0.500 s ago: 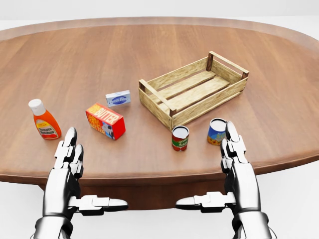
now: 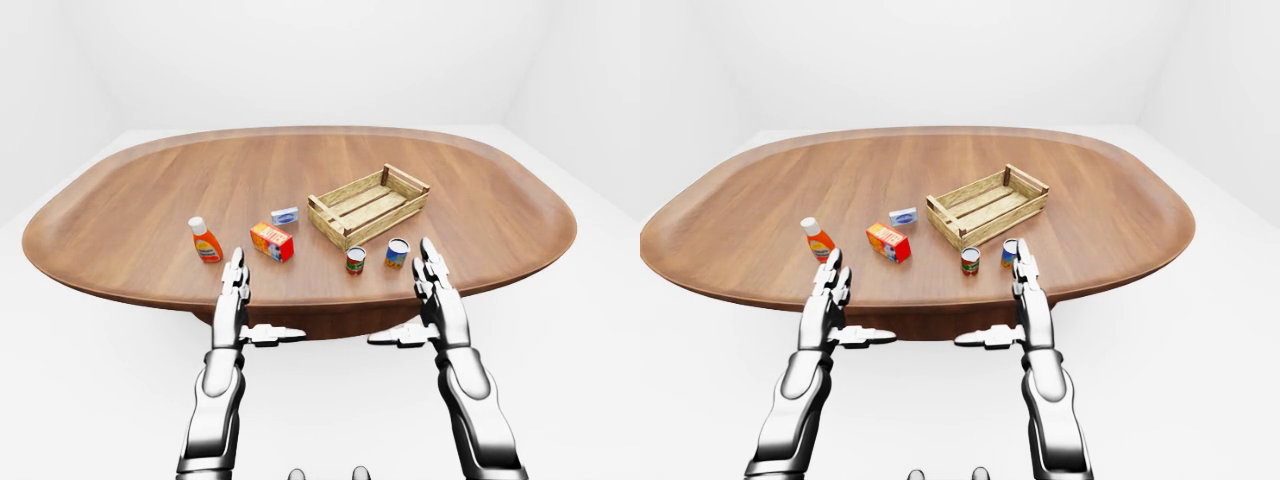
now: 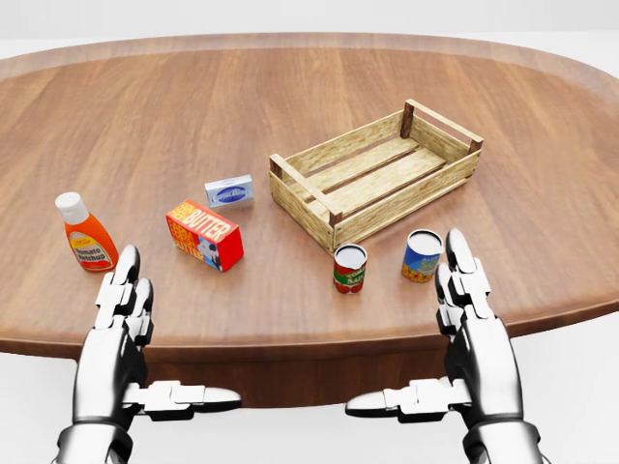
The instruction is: Pick up the tomato sauce, and put it in the wooden tray.
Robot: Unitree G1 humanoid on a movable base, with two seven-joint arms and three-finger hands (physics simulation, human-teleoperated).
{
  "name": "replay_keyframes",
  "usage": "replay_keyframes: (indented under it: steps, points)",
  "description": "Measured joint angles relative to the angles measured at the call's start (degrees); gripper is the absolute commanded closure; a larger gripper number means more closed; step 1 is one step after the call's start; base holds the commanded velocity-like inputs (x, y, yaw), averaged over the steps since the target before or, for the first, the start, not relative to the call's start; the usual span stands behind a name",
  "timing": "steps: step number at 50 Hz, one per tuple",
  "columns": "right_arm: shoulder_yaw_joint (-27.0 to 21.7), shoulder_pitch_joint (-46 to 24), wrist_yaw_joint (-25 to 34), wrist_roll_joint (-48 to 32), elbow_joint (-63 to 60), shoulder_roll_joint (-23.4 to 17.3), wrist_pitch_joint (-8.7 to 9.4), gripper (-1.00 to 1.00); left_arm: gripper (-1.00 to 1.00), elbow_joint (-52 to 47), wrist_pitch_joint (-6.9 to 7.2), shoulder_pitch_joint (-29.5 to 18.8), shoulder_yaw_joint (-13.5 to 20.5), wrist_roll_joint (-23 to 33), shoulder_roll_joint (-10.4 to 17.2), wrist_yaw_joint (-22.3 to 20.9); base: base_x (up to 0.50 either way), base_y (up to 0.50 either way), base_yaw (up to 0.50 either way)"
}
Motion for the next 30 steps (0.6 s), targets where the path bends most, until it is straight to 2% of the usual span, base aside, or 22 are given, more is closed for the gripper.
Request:
replay_keyframes:
  steps: [6,17,22,30]
  points:
    - [0.39,1.54,0.12,-0.47,-4.15,0.03,1.60,-1.00,-1.00,-3.52,1.03,1.46,0.27,-0.44,-0.01,-0.22,0.00,0.00,0.00]
    - [2.53,7.89,-0.35,-3.24,-21.90,0.05,1.60,-1.00,-1.00,-25.77,6.39,11.09,5.16,-5.47,-1.49,-3.66,0.00,0.00,0.00]
    - [3.28,10.23,-0.69,-3.82,-28.18,0.04,1.60,-1.00,-1.00,-32.70,6.39,13.98,7.51,-7.24,-2.76,-5.56,0.00,0.00,0.00]
    - [3.69,12.39,-1.00,-3.84,-33.89,0.01,1.60,-1.00,-1.00,-38.04,6.39,15.84,9.48,-8.38,-3.99,-7.15,0.00,0.00,0.00]
